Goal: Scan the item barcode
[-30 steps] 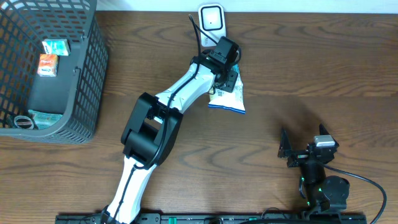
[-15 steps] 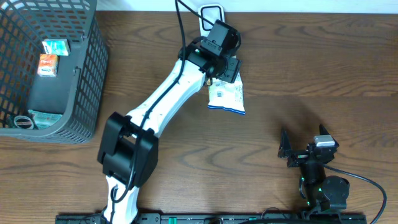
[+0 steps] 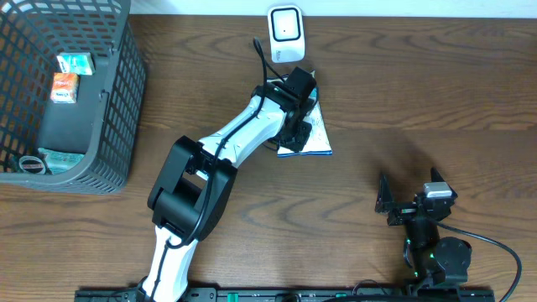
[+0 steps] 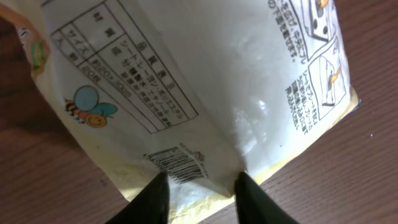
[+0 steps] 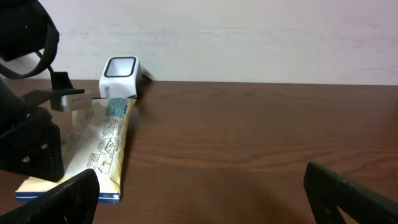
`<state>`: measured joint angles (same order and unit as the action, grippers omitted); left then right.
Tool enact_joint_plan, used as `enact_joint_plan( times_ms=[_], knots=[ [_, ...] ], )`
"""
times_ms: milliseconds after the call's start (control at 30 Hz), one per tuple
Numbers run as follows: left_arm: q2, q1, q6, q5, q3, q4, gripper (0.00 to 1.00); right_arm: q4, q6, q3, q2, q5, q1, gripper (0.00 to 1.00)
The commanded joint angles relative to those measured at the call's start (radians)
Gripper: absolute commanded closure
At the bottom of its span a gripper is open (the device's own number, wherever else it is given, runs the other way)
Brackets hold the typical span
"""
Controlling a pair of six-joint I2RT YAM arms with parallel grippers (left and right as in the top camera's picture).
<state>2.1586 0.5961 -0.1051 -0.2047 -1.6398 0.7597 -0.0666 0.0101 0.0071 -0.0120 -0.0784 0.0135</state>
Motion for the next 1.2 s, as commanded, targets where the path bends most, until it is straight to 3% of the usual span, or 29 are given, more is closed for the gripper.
enact_joint_plan(
  times_ms=[0, 233, 367, 700, 867, 933, 1033, 1167],
  knots=[
    [-0.027, -0.003, 0.003, -0.01, -0.021, 0.0, 0.69, -0.005, -0.011, -0.001, 0.005, -0.003, 0.007, 0.01],
    [-0.147, -0.018, 0.008, -0.002, -0.094, -0.07, 0.7, -0.005, -0.011, -0.001, 0.005, -0.003, 0.007, 0.01],
    [-0.201, -0.037, 0.008, 0.147, -0.094, -0.211, 0.69, -0.005, -0.011, -0.001, 0.005, -0.003, 0.007, 0.01],
    [-0.057, -0.045, 0.006, 0.164, -0.078, -0.341, 0.68, -0.005, -0.011, -0.001, 0.005, -0.003, 0.007, 0.01],
    [0.056, -0.045, 0.007, 0.164, -0.078, -0.385, 0.64, -0.004, -0.011, -0.001, 0.005, -0.003, 0.007, 0.01],
    [0.091, -0.045, 0.006, 0.164, -0.078, -0.396, 0.5, -0.005, -0.011, -0.001, 0.005, -0.003, 0.007, 0.01],
    [0.117, -0.043, 0.007, 0.165, -0.078, -0.401, 0.44, -0.005, -0.011, -0.001, 0.005, -0.003, 0.007, 0.01],
    [0.074, -0.043, 0.006, 0.164, -0.087, -0.402, 0.44, -0.004, -0.011, -0.001, 0.005, -0.003, 0.007, 0.01]
  ],
)
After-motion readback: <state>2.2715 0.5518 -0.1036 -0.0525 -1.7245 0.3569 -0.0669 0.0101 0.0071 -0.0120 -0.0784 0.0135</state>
